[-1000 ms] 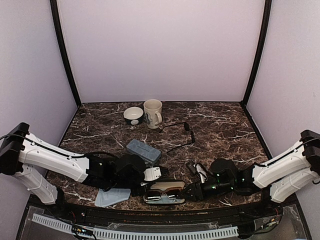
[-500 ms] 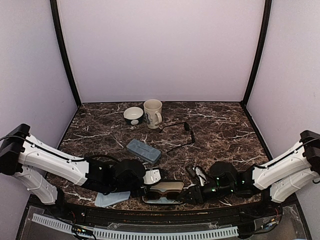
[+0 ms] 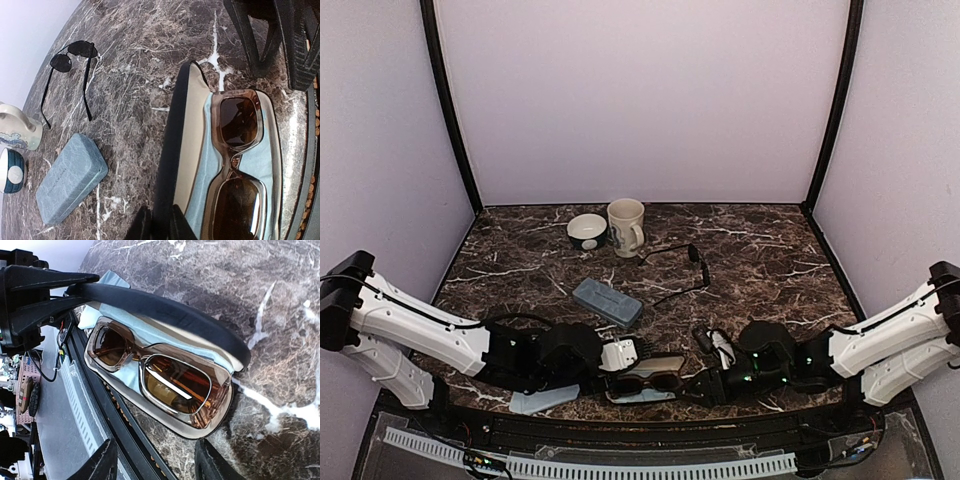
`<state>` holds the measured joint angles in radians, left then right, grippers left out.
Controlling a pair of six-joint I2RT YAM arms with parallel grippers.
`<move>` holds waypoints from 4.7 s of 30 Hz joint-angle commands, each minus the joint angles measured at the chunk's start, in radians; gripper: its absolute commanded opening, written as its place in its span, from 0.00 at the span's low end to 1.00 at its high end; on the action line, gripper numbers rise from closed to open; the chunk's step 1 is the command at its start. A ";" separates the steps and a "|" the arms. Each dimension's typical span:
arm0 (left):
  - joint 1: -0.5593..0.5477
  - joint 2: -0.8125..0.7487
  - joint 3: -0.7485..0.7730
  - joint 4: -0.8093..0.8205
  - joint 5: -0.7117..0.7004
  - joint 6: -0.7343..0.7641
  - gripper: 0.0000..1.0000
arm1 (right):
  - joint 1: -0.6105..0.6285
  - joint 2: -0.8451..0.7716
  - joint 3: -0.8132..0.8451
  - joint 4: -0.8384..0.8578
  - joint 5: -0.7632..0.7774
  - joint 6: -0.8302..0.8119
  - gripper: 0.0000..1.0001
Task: Organize the sunglasses
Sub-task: Close the case with sunglasses at the center of the board.
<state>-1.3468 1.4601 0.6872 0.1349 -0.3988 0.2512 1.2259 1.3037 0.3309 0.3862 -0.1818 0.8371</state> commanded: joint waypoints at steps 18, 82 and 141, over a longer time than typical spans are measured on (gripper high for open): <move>-0.088 0.036 -0.066 0.186 -0.152 0.031 0.13 | -0.073 -0.061 0.167 -0.289 0.191 -0.061 0.57; -0.198 0.178 0.057 0.098 -0.299 -0.031 0.13 | 0.022 0.042 0.059 -0.204 0.179 0.307 0.23; -0.272 0.277 0.128 -0.067 0.388 -0.110 0.17 | 0.040 0.095 0.137 -0.196 0.236 0.289 0.03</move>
<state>-1.5684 1.6394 0.8101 0.0937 -0.5743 0.1207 1.2503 1.3643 0.4282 0.0963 0.0460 1.1469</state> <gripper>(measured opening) 0.161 0.039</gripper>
